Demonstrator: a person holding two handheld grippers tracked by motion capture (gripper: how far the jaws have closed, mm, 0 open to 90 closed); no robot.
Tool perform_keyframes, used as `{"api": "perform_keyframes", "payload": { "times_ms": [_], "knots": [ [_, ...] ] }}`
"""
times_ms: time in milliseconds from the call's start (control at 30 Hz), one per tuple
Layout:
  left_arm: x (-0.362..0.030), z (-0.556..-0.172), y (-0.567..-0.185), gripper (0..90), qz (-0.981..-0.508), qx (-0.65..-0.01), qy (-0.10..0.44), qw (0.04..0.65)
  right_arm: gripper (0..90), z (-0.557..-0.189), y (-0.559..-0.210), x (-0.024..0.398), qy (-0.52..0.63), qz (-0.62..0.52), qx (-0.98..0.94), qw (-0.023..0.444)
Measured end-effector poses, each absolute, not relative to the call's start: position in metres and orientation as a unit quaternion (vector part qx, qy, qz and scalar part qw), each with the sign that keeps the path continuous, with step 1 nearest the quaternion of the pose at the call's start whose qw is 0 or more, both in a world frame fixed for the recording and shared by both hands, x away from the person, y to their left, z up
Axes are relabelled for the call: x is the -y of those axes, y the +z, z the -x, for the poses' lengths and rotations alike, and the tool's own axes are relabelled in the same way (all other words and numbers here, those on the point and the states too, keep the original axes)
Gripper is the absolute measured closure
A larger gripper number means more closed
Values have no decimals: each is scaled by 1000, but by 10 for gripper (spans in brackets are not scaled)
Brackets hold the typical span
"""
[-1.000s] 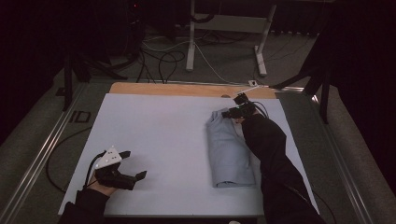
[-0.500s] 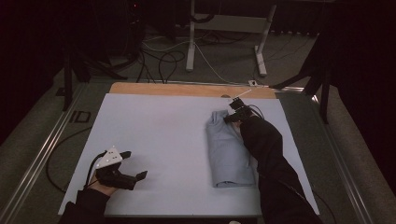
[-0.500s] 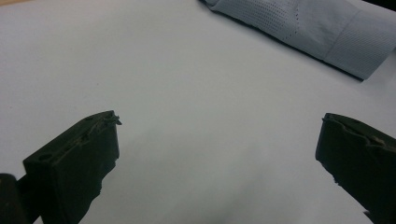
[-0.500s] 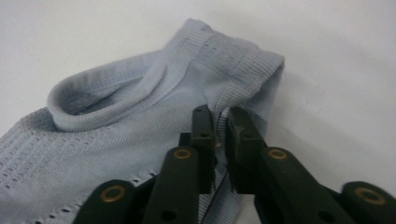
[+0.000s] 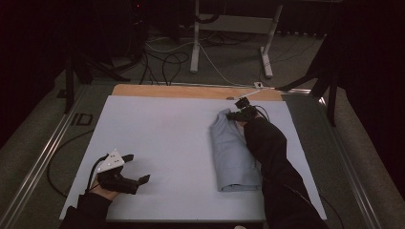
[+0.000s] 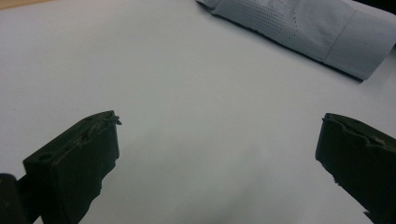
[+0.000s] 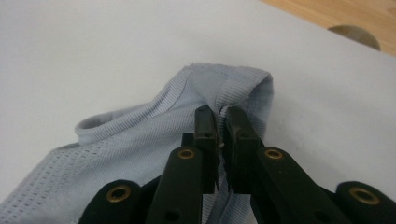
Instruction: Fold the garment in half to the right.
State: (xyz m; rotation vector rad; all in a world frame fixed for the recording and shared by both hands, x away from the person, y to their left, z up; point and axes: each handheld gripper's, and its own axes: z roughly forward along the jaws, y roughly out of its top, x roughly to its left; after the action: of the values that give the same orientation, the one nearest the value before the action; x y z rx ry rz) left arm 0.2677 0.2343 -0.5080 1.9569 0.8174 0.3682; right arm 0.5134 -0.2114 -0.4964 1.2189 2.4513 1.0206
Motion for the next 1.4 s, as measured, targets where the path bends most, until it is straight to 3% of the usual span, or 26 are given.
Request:
{"api": "perform_keyframes", "payload": {
  "times_ms": [433,733,900,1100,1133,1400],
  "knots": [
    [-233,-268,-509,5,-802,-334,150,472,833,-520,-513,213,311,-438,-839,90],
    [-234,-267,-507,5,-800,-334,153,474,621,-512,-490,211,310,-421,-845,109],
    [-234,-267,-506,4,-798,-334,155,477,562,-495,-473,210,322,-405,-849,107],
    [-237,-266,-504,5,-794,-333,156,484,627,-471,-463,207,336,-382,-854,109],
    [-238,-266,-504,5,-794,-332,158,485,687,-459,-459,205,333,-371,-860,110],
    [-238,-266,-503,5,-791,-334,160,486,857,-395,-449,200,353,-309,-878,89]
  ]
}}
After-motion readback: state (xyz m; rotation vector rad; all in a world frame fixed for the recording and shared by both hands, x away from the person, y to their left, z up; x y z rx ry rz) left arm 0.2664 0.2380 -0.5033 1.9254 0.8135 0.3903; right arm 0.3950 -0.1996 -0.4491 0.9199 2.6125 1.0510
